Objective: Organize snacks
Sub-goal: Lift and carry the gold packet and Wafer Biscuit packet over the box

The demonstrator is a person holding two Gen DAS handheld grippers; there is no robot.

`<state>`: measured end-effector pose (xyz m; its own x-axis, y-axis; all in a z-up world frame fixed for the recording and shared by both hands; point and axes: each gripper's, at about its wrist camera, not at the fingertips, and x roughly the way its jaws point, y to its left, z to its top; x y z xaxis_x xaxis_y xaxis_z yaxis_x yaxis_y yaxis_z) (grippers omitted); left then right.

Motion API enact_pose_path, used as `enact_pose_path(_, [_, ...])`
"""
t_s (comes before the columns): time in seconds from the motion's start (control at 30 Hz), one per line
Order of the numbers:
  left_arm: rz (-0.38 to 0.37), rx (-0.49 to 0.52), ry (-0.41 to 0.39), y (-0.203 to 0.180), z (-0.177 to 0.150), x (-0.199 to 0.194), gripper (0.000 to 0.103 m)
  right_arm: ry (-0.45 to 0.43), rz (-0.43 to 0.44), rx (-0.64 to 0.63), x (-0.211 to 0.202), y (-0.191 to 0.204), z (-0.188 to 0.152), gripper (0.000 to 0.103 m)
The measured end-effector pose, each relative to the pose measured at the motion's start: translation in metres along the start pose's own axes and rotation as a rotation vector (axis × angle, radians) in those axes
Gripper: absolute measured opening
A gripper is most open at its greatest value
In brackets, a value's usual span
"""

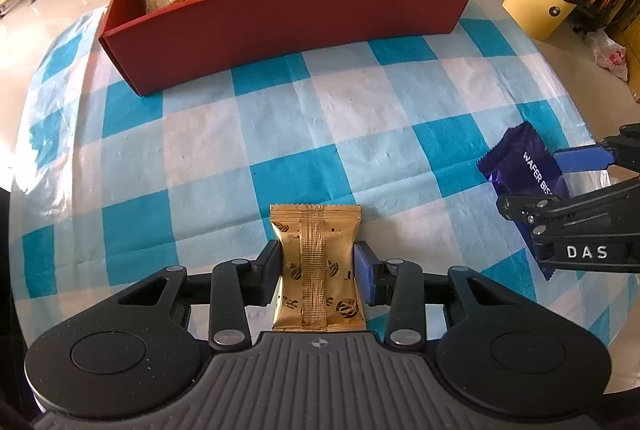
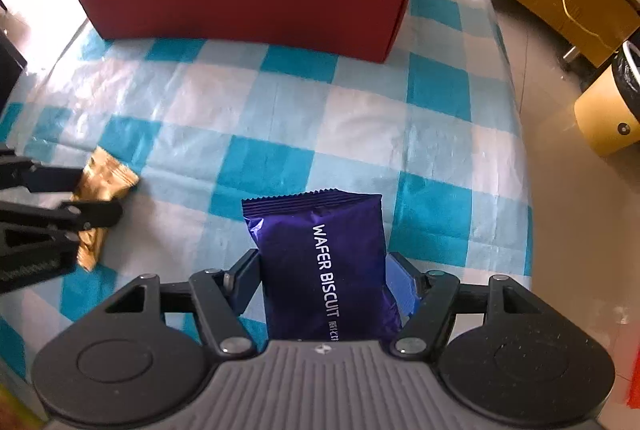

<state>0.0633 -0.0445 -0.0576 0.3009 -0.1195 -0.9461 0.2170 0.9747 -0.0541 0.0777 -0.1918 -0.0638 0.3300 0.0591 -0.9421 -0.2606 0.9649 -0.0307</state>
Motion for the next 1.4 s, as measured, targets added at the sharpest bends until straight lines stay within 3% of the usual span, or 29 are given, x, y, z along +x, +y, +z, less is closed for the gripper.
enact_pose_path(1.4, [0.019, -0.112, -0.213, 0.037, 0.047, -0.054, 0.047, -0.267, 0.005, 0.062, -0.054, 0.037, 0.065, 0.064])
